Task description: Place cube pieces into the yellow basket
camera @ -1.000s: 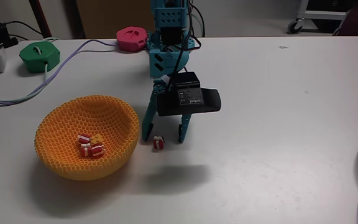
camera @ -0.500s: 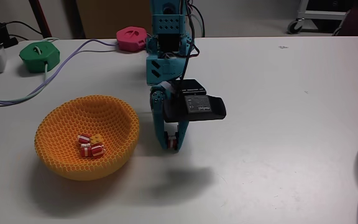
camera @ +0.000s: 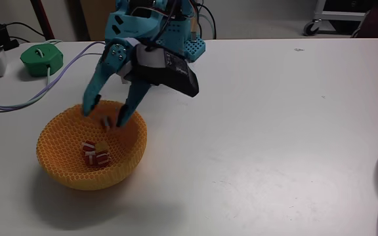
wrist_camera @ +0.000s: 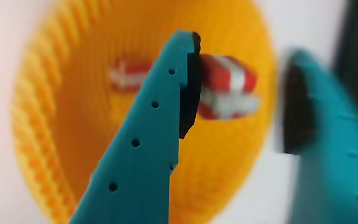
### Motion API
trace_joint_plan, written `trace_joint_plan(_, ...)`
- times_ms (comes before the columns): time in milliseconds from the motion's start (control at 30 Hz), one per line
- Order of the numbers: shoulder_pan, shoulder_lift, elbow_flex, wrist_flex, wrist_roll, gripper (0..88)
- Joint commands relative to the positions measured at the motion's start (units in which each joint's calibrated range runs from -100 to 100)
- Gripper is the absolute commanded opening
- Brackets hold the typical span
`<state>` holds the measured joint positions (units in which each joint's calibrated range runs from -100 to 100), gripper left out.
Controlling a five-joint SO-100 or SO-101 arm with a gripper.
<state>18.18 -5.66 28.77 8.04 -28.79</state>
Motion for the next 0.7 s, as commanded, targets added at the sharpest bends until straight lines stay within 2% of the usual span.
trace_joint_plan(0, 1.3, -2.3, -0.4, 4.7, -0.7, 48.7)
trace_joint_plan(133, 1.8, -3.2, -4.1, 12.6, 0.1, 50.3)
trace_joint_plan(300, -1.8, -9.7, -16.5, 38.7, 6.4, 47.5)
trace_joint_plan(333, -2.3, -12.0, -15.5, 39.4, 8.1, 41.0)
trace_joint_plan(367, -2.9, -14.3, -14.1, 39.4, 9.7, 27.7)
trace_joint_plan(400, -3.5, -16.6, -12.6, 39.0, 12.1, 8.4)
trace_joint_plan(433, -4.7, -18.5, -11.0, 38.8, 14.9, 0.0)
trace_joint_plan(667, -11.0, -30.2, 1.9, 54.9, 27.1, 0.0)
